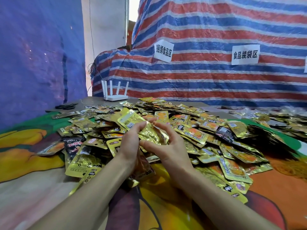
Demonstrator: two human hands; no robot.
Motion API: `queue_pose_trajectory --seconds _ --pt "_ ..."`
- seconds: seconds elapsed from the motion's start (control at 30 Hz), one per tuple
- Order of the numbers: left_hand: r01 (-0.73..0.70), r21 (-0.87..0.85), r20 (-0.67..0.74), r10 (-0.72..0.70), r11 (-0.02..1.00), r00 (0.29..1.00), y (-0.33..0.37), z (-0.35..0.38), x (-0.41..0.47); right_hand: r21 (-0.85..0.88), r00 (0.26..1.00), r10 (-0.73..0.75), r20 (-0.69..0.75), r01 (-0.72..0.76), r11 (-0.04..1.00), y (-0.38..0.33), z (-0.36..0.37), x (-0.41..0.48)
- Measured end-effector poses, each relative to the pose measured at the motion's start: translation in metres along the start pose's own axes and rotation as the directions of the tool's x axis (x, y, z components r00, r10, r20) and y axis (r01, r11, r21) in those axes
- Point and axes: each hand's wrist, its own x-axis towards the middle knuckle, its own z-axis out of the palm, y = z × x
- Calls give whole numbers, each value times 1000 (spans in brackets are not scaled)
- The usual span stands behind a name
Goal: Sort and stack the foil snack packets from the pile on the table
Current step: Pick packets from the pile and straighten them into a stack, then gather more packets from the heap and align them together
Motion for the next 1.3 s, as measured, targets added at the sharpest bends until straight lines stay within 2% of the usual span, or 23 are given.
queue_pose_trajectory --seconds 0.13,0.2,0.27,0.33,0.43,0.53,0.6,0.67,0.73,0.8,0.9,0.97,1.0,1.07,1.17,1.23,1.3 --pt "117 12 24 -117 993 993 -2 1 -6 44 992 116 51 -118 992 3 -4 5" --pt "179 -83 43 -176 980 983 -2 4 -7 63 986 165 23 -166 984 1 -9 6" --pt "164 -186 61 -155 969 986 -2 3 -5 29 984 177 -6 -177 984 -2 -11 3" --pt "132 -213 72 -119 968 990 -1 0 -1 -34 978 209 13 -209 977 -5 -13 -1" --pt "135 -150 127 -116 979 985 -3 -3 0 -24 938 332 103 -331 943 -10 -23 -3" --pt "129 80 176 -142 988 974 -4 3 -7 49 909 399 117 -407 912 -17 -46 -3" --pt "52 185 136 -78 981 988 -7 5 -9 43 918 394 44 -396 917 -26 -71 -3" --pt "-44 187 60 34 981 998 -8 5 -8 27 928 360 -96 -360 933 -37 -103 -1" --pt "-78 164 23 75 983 997 -7 4 -8 11 909 313 -277 -323 946 -45 -143 3" --pt "-84 217 42 77 973 996 -6 3 -9 -34 855 246 -456 -293 956 -52 -183 10" --pt "-113 376 82 88 920 993 -11 6 -10 -184 728 77 -682 -273 944 -52 -238 30" --pt "-137 446 94 106 885 990 -16 5 -9 -334 650 -35 -759 -342 878 -41 -271 47" --pt "-152 471 111 113 869 987 -18 3 -8 -405 637 -71 -768 -396 824 -34 -285 55" --pt "-193 510 155 131 838 979 -21 -1 -6 -478 647 -62 -760 -491 728 -18 -303 67" --pt "-279 563 224 181 777 957 -26 -7 -2 -520 679 57 -732 -611 597 4 -314 77" --pt "-352 631 278 222 691 935 -29 -10 0 -578 702 103 -705 -652 490 12 -312 78" --pt "-399 699 336 219 593 916 -30 -12 -1 -650 710 88 -699 -681 336 16 -311 77"
